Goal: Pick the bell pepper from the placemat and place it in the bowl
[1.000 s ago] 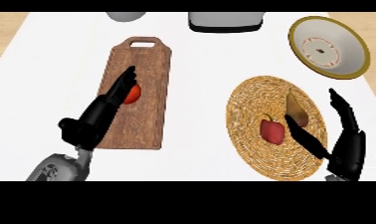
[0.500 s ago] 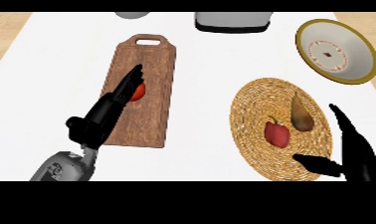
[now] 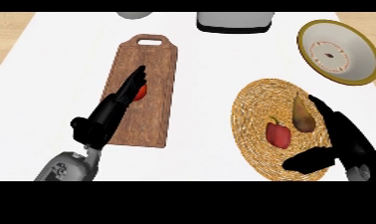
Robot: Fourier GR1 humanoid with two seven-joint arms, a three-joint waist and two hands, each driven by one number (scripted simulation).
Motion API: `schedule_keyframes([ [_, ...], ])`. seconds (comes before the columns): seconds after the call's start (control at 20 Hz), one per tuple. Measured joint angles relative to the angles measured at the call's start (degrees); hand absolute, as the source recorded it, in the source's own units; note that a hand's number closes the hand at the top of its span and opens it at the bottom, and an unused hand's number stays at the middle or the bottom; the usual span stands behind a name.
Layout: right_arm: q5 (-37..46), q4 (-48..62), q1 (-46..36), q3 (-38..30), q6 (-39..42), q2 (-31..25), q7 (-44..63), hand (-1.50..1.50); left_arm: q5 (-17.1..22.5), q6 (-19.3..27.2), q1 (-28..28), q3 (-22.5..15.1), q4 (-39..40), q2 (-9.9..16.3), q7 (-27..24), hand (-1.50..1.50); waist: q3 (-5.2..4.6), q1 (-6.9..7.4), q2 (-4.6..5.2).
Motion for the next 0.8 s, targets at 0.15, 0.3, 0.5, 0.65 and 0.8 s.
schedule_keyframes([
  [0.15, -1.22, -1.24, -3.36, 0.88, 2.69, 1.12, 3.84, -1.5, 0.49, -1.26, -0.03, 1.15, 0.9, 0.22, -0.56, 0.0, 0.1, -0.25, 0.01],
  [0.3, -1.53, -1.32, -6.78, 1.51, 4.22, 3.02, 6.58, -1.5, 0.49, -2.05, -0.09, 1.93, 1.07, 0.44, -0.54, 0.0, 0.16, -0.33, -0.01],
  [0.5, 1.07, 1.11, -7.87, 3.09, 5.04, 5.69, 6.84, -1.5, 0.13, -2.21, -0.54, 2.64, 0.42, -0.09, 0.58, 0.0, 0.24, -0.61, -0.02],
  [0.65, 4.0, 1.54, -8.88, 4.27, 5.73, 7.24, 7.69, -1.5, -0.99, -1.83, 0.37, 2.43, 0.49, -0.95, -0.06, 0.0, 0.25, -0.74, -0.07],
  [0.8, 7.5, 1.66, -8.86, 4.91, 6.06, 8.43, 7.99, -1.5, -1.38, -1.93, 1.53, 2.46, -0.69, -1.11, 0.22, 0.0, 0.27, -0.85, -0.12],
])
